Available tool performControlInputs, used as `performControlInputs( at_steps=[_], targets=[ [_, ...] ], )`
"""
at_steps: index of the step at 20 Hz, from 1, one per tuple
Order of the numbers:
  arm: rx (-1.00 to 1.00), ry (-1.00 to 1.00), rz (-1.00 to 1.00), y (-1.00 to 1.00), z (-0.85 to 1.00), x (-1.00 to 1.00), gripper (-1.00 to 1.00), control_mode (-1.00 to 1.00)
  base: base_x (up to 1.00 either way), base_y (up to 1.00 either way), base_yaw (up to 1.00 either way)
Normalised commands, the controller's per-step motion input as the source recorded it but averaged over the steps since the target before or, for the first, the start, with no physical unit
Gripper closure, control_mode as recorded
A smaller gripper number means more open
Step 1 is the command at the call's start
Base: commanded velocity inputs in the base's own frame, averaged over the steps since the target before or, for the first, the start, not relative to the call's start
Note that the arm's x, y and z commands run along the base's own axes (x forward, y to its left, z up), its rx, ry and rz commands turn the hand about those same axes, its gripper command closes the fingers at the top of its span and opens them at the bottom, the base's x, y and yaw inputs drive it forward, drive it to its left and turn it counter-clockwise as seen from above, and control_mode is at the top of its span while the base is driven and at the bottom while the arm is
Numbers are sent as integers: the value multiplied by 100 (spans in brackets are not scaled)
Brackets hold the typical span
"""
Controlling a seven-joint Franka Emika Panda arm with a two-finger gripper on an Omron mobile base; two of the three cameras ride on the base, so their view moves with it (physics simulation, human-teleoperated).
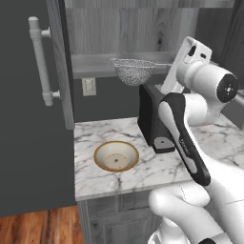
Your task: Open the cabinet and setup a tea strainer by placing it in the bowl upright.
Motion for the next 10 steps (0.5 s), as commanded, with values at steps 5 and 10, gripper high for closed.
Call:
performControlInputs(
  at_steps=[5, 10],
  targets=[
    [-5, 2, -30, -9, -21, -32, 100, -100, 0, 0, 0],
    [-8, 3, -32, -3, -14, -14, 100, -100, 0, 0, 0]
  ],
)
